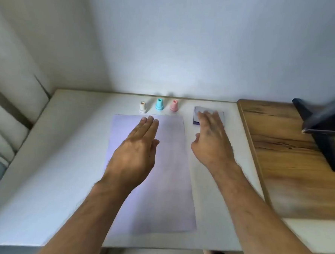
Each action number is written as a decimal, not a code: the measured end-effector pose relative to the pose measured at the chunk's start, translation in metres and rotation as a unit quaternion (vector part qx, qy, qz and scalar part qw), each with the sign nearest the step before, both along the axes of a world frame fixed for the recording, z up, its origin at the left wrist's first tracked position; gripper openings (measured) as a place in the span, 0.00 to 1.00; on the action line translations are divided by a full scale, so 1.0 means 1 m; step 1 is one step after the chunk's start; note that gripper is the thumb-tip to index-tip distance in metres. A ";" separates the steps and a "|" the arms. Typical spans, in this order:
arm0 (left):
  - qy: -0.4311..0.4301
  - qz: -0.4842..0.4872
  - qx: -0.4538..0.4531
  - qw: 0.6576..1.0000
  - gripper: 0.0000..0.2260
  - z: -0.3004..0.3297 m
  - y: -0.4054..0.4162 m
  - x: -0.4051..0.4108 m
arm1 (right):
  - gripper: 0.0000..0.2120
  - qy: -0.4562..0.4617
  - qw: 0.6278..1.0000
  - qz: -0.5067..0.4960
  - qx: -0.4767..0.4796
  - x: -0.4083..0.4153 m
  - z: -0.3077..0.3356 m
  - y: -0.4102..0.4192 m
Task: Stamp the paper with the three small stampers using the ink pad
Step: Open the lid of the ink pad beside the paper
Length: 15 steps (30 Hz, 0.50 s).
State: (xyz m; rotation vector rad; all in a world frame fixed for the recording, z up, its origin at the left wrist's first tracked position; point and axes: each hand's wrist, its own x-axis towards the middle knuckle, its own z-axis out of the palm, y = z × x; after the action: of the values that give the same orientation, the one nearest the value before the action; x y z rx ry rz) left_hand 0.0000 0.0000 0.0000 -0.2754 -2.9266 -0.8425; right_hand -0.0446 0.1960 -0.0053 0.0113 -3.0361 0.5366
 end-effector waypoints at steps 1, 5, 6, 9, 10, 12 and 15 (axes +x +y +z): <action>0.009 -0.011 -0.007 1.000 0.23 -0.005 0.002 -0.004 | 0.32 0.000 1.000 -0.006 0.021 -0.006 -0.003 0.005; 0.004 -0.037 -0.018 0.999 0.23 -0.021 0.006 -0.010 | 0.37 -0.040 0.997 -0.025 0.063 -0.021 -0.013 0.021; 0.003 -0.038 -0.021 0.999 0.23 -0.024 0.007 -0.010 | 0.37 -0.043 0.996 -0.026 0.069 -0.023 -0.018 0.023; 0.006 -0.040 -0.028 0.999 0.22 -0.030 0.012 -0.012 | 0.35 -0.064 0.995 -0.035 0.067 -0.032 -0.023 0.029; 0.008 -0.045 -0.031 0.998 0.22 -0.031 0.015 -0.013 | 0.34 -0.077 0.995 -0.035 0.051 -0.033 -0.024 0.031; 0.013 -0.055 -0.030 0.998 0.22 -0.033 0.022 -0.014 | 0.32 -0.100 0.994 -0.032 0.008 -0.035 -0.025 0.033; 0.014 -0.059 -0.032 0.998 0.22 -0.034 0.030 -0.015 | 0.29 -0.097 0.995 -0.019 -0.010 -0.034 -0.025 0.036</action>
State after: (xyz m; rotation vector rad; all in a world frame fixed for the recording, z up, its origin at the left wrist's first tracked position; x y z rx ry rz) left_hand -0.0153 0.0300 -0.0337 -0.4647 -2.9392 -0.7529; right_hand -0.0789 0.2321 -0.0306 -0.1051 -3.2115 0.5985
